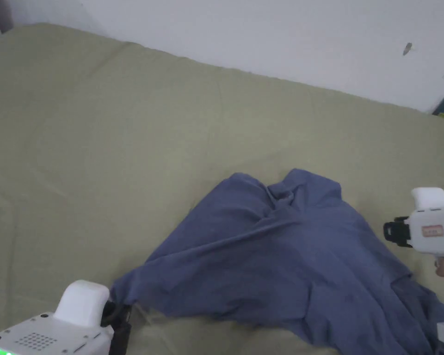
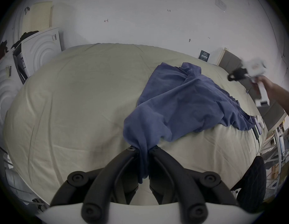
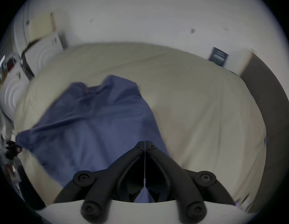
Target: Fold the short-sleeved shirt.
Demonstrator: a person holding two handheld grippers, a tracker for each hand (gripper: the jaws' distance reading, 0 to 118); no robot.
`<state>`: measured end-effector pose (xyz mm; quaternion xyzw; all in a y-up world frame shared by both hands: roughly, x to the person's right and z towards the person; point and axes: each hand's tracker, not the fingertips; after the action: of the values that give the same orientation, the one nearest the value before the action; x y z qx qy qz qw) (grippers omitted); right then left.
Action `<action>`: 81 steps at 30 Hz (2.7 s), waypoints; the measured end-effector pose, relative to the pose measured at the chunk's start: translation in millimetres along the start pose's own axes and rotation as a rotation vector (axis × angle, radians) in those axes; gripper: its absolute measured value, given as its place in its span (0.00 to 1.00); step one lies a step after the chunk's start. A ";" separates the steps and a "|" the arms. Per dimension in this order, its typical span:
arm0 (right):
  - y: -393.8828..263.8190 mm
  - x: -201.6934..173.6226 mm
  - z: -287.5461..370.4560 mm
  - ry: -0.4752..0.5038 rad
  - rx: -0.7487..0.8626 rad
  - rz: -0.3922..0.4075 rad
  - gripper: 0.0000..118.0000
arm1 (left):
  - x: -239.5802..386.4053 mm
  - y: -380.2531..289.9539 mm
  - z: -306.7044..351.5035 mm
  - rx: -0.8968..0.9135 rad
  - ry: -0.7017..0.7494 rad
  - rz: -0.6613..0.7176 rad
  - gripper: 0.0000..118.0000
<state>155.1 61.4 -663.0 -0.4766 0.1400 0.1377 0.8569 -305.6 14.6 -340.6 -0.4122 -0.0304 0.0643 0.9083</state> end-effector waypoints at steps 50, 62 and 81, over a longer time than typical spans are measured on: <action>11.8 45.8 234.1 0.048 0.402 -0.178 0.03 | 22.9 161.7 47.2 0.268 -0.104 0.057 0.06; 90.9 88.0 445.2 -0.104 0.902 -0.242 0.03 | 76.7 397.2 158.1 0.637 -0.094 0.041 0.06; 146.1 119.7 355.4 -0.144 0.892 -0.283 0.03 | 80.3 439.1 78.2 0.637 0.081 0.026 0.06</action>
<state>250.3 451.9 -641.2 -0.0657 0.0593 -0.0212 0.9958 -274.8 370.6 -619.5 -0.1095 0.0327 0.0657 0.9913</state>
